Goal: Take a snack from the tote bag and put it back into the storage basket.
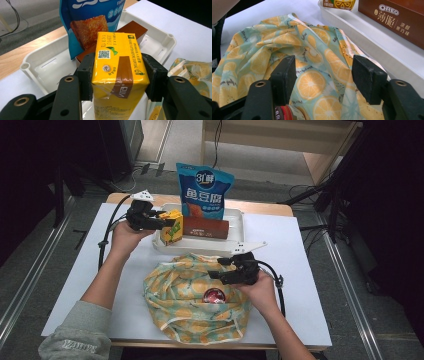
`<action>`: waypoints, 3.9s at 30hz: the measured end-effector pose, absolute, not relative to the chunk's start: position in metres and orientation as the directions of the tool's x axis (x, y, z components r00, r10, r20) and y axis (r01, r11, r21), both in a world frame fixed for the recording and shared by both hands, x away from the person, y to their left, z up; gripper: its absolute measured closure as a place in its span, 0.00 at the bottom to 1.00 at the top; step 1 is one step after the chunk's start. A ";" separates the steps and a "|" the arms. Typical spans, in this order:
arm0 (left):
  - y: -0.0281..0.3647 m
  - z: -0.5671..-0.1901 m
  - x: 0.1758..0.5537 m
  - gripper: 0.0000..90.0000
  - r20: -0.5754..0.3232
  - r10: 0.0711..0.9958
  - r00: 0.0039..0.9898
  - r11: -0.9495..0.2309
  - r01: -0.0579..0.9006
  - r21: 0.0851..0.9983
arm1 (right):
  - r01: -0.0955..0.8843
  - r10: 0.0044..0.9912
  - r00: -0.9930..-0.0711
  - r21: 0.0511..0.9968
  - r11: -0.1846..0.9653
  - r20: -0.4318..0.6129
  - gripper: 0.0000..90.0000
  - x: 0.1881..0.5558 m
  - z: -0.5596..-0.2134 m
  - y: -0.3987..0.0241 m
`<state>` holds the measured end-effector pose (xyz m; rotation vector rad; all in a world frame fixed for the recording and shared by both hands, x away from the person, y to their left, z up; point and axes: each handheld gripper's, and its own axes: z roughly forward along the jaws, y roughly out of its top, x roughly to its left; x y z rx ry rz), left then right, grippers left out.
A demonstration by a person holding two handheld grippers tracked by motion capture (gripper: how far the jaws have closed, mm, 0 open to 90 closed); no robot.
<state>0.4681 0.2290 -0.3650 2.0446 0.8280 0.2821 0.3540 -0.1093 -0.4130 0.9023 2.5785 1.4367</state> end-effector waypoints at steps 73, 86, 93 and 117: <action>0.257 -0.388 0.433 0.47 -0.168 0.693 0.701 -0.370 0.546 0.751 | 0.445 0.480 -0.849 0.788 0.426 0.220 0.42 0.360 -0.413 -0.096; 0.252 -0.389 0.423 0.88 -0.228 0.659 0.716 -0.372 0.575 0.729 | 0.435 0.467 -0.857 0.789 0.434 0.215 0.43 0.361 -0.412 -0.091; 0.243 -0.394 0.424 1.00 -0.204 0.651 0.731 -0.399 0.559 0.727 | 0.428 0.465 -0.860 0.792 0.436 0.209 0.43 0.360 -0.411 -0.091; 0.234 -0.402 0.430 1.00 -0.180 0.664 0.726 -0.408 0.554 0.726 | 0.429 0.467 -0.859 0.794 0.431 0.211 0.43 0.358 -0.411 -0.092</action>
